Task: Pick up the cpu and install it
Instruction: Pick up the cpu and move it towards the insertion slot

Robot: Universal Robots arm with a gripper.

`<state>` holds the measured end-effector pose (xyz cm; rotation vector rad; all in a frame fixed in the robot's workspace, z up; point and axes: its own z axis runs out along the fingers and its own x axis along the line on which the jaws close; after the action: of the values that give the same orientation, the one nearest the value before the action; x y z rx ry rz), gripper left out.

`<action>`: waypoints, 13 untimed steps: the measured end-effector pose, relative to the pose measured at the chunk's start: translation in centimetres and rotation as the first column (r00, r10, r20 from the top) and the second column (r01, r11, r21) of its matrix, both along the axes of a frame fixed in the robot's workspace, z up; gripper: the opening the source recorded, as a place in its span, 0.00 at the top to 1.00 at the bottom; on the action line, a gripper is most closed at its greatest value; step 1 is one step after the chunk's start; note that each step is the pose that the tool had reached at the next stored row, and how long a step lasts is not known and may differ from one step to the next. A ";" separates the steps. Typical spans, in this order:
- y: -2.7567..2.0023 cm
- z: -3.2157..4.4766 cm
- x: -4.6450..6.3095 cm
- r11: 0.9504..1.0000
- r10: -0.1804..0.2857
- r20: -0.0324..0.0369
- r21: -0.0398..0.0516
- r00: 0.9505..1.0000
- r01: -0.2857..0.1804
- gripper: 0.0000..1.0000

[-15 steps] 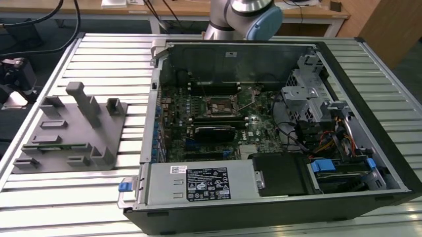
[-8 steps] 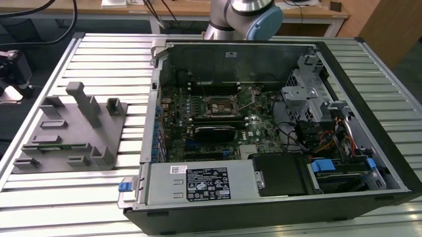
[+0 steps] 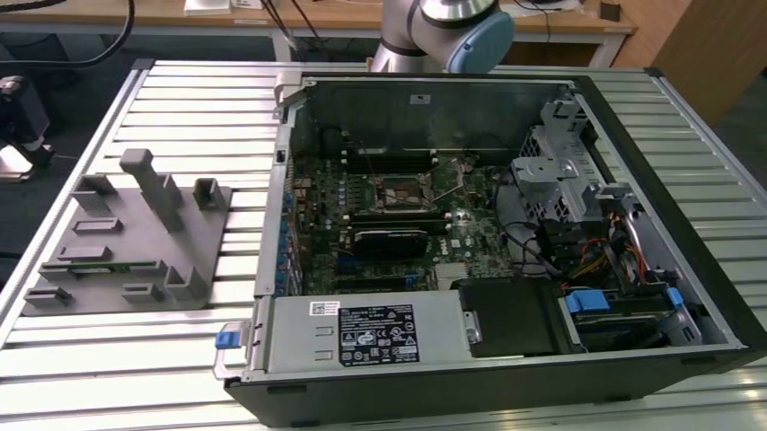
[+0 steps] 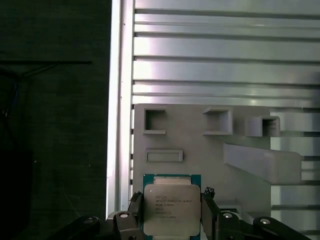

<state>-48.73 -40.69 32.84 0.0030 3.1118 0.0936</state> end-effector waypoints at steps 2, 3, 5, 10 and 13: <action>0.01 0.43 0.0 1.000 0.000 0.000 0.000 1.000 0.000 0.45; 0.01 0.66 0.0 1.000 0.000 0.000 0.000 1.000 0.000 0.45; 0.02 1.12 0.0 1.000 0.000 0.001 0.000 1.000 0.000 0.45; 0.03 2.29 0.0 1.000 0.000 0.001 0.000 1.000 0.000 0.45; 0.04 3.04 0.0 1.000 0.000 0.002 0.000 1.000 0.000 0.45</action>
<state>-48.73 -40.66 35.88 0.0029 3.1103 0.0935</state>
